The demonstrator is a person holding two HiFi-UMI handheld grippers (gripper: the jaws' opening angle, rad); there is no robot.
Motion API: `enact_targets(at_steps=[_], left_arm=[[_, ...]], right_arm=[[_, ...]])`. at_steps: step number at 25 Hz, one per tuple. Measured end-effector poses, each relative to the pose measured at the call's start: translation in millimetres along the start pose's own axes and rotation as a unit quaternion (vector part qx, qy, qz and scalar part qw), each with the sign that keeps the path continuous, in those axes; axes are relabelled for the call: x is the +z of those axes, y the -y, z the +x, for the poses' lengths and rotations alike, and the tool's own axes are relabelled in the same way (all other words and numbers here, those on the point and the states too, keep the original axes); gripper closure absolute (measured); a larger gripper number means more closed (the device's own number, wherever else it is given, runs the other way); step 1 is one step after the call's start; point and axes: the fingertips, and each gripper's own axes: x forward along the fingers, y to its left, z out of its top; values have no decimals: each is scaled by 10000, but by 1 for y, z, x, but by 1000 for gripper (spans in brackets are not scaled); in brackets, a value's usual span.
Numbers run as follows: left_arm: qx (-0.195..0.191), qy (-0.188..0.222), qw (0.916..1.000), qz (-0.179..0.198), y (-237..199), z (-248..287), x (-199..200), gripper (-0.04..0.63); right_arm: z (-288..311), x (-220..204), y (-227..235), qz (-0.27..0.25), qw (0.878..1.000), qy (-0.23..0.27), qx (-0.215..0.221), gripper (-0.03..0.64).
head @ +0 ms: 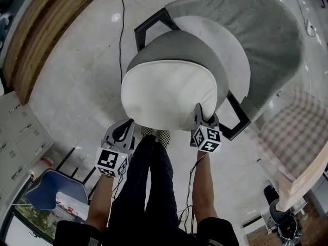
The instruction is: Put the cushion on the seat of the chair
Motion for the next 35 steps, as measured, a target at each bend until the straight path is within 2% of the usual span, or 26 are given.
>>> enact_targets(at_steps=[9, 15, 25, 35], left_arm=[[-11, -51, 10000, -9, -2, 2, -6, 573], [-15, -64, 10000, -11, -4, 1, -7, 573], [16, -79, 10000, -30, -9, -1, -12, 574], [29, -86, 9999, -81, -9, -1, -12, 574]], right_arm=[[11, 0, 6, 52, 9998, 29, -180, 453], [14, 6, 8, 78, 9991, 122, -392, 391], [22, 10, 13, 67, 9980, 246, -582, 329], [22, 12, 14, 34, 9973, 260, -688, 316]])
